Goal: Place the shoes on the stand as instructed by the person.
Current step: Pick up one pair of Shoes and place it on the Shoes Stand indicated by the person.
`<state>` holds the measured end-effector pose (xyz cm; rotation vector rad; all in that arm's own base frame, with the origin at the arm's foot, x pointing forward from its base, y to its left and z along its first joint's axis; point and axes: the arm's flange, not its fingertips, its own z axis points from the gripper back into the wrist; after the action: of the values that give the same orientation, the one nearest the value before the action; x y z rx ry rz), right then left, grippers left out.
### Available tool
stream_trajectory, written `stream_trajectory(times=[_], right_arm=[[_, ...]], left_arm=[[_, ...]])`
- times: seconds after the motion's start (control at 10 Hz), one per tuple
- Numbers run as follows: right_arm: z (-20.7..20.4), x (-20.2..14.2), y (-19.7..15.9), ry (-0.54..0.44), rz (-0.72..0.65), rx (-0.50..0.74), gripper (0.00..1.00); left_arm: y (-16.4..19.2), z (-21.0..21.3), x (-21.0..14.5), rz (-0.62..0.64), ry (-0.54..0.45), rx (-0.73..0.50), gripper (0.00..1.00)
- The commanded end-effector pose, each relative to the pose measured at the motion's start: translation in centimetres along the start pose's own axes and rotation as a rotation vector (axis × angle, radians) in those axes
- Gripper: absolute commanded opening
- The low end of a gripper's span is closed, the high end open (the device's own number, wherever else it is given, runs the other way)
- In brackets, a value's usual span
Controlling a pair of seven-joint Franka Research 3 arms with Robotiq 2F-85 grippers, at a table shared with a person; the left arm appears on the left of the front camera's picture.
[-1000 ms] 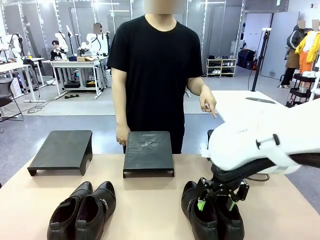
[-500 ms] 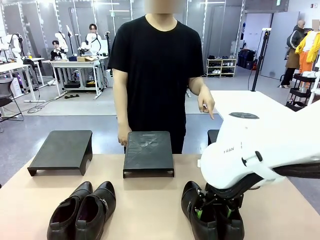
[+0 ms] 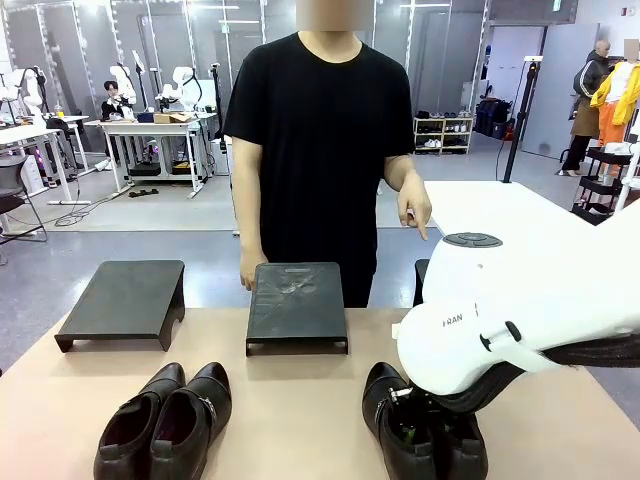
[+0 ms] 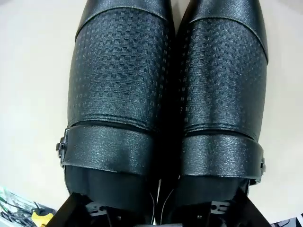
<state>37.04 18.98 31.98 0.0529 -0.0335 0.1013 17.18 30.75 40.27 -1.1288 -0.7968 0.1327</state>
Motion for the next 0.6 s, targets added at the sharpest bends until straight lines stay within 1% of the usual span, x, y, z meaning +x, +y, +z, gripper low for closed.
stream_trajectory(times=[0.0, 0.1, 0.2, 0.5], right_arm=[[-2.2, -7.1, -1.6, -0.041, -0.029, -0.019, 0.0], [-1.9, -7.3, -1.5, -0.048, -0.029, -0.027, 0.06], [-1.4, -7.4, -1.4, -0.058, -0.031, -0.032, 0.0], [0.5, -7.0, -1.4, -0.077, -0.029, -0.014, 0.0]], left_arm=[[0.1, 0.3, 0.4, -0.02, -0.014, -0.017, 1.0], [0.1, 0.3, 0.4, -0.02, -0.014, -0.017, 1.0], [0.1, 0.3, 0.4, -0.02, -0.014, -0.017, 1.0], [0.1, 0.3, 0.4, -0.02, -0.014, -0.017, 1.0]])
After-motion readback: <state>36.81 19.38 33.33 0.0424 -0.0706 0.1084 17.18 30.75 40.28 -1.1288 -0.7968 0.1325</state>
